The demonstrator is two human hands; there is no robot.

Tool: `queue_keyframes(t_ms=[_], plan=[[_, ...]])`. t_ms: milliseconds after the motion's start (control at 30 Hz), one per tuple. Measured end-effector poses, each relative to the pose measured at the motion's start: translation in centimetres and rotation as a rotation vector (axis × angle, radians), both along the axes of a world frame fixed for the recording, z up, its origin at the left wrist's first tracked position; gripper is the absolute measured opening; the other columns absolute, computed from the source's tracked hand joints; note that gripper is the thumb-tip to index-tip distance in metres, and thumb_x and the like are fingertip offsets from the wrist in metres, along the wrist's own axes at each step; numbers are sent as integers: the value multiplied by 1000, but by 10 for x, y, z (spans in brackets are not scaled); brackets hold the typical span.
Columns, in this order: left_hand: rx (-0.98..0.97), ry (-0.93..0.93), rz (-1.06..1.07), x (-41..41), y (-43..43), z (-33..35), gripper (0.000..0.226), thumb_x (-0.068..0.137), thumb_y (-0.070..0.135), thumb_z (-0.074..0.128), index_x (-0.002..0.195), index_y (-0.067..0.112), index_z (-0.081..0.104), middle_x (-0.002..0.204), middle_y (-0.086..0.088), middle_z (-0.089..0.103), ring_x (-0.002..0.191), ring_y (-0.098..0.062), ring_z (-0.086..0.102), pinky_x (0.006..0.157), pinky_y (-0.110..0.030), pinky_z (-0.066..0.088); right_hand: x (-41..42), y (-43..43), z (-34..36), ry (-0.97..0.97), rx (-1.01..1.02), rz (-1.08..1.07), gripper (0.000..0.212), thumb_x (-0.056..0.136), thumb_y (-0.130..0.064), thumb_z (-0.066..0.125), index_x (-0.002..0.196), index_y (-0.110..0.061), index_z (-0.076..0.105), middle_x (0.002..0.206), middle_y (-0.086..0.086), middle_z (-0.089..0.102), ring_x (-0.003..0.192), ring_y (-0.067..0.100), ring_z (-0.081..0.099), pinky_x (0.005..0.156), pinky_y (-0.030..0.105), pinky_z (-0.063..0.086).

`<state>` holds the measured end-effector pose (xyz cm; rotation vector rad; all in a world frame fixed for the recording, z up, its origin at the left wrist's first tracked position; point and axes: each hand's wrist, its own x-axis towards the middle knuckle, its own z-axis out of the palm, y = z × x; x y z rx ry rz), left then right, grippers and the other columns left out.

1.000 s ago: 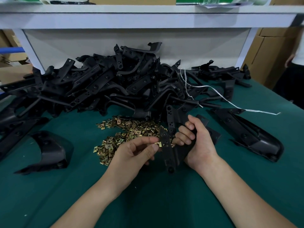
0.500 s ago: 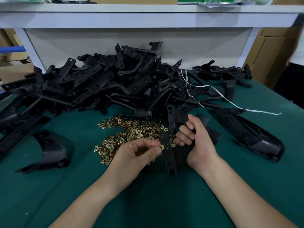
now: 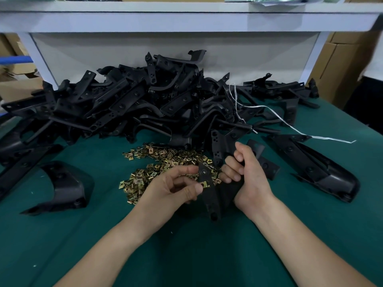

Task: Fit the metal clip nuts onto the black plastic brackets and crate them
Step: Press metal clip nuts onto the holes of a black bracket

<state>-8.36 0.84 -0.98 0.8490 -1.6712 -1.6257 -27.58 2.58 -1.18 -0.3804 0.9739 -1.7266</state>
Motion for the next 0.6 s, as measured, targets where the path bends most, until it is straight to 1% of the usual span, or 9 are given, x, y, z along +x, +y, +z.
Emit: queue_keyframes(t_ms=[100, 267, 433, 500, 600], plan=[[-8, 12, 3, -1, 0, -2, 37, 86, 26, 68, 122, 21, 68, 91, -4, 75, 78, -9, 68, 71, -19, 53, -1, 0, 1, -56, -15, 18, 44, 95, -37, 58, 56, -24, 43, 47, -7, 22, 38, 10, 22, 40, 24, 30], [-29, 7, -9, 0, 0, -2, 33, 89, 27, 62, 120, 23, 70, 87, 2, 75, 78, -8, 68, 71, -17, 52, -1, 2, 3, -105, -11, 23, 44, 96, -37, 57, 57, -24, 43, 47, -8, 22, 38, 9, 22, 40, 23, 30], [-26, -10, -65, 2, 0, -1, 23, 89, 30, 58, 101, 30, 78, 91, 1, 77, 78, -8, 69, 73, -19, 54, -1, 3, 3, -126, -6, 37, 45, 96, -37, 58, 56, -24, 43, 47, -8, 22, 38, 8, 22, 40, 23, 30], [-36, -19, -77, 2, 0, 0, 24, 90, 29, 57, 100, 26, 78, 91, 1, 77, 78, -8, 68, 73, -19, 54, -1, 4, 3, -119, -6, 45, 45, 96, -37, 58, 55, -24, 43, 48, -8, 22, 39, 8, 22, 40, 23, 30], [-68, -45, -99, 1, -1, -1, 25, 93, 26, 55, 104, 16, 76, 89, 3, 76, 79, -7, 67, 73, -19, 52, -1, 3, 3, -104, -8, 56, 44, 96, -37, 58, 56, -24, 43, 48, -8, 21, 39, 8, 21, 40, 23, 30]])
